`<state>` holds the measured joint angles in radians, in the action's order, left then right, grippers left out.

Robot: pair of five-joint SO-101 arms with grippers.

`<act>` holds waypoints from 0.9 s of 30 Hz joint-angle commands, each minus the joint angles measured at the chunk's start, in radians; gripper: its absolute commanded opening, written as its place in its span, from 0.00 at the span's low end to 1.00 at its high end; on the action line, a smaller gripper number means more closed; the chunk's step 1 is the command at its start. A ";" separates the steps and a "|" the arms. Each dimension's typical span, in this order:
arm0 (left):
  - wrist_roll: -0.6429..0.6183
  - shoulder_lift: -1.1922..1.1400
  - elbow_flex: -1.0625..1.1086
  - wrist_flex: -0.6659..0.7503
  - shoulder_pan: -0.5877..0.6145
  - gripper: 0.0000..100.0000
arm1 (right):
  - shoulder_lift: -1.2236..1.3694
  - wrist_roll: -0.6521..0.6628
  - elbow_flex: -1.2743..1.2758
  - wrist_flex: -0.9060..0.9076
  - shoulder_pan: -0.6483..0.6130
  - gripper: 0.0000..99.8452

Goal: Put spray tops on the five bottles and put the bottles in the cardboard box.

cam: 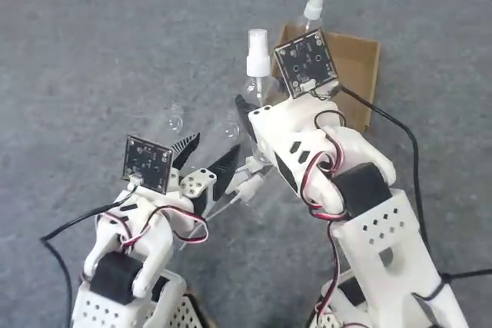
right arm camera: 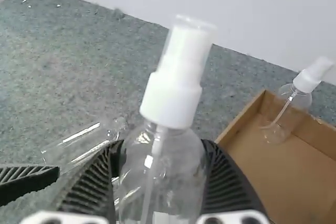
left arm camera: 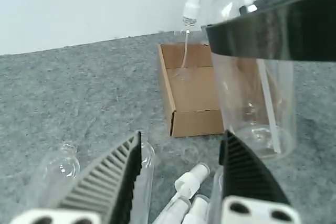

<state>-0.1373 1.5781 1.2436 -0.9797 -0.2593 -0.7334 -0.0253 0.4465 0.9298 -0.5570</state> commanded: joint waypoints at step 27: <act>0.032 0.017 0.002 0.029 -0.078 0.29 | 0.007 -0.009 -0.057 -0.019 -0.077 0.01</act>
<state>-0.1128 1.5781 1.2574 -0.9797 -0.3314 -0.7334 -0.0253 0.4465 0.9298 -0.5907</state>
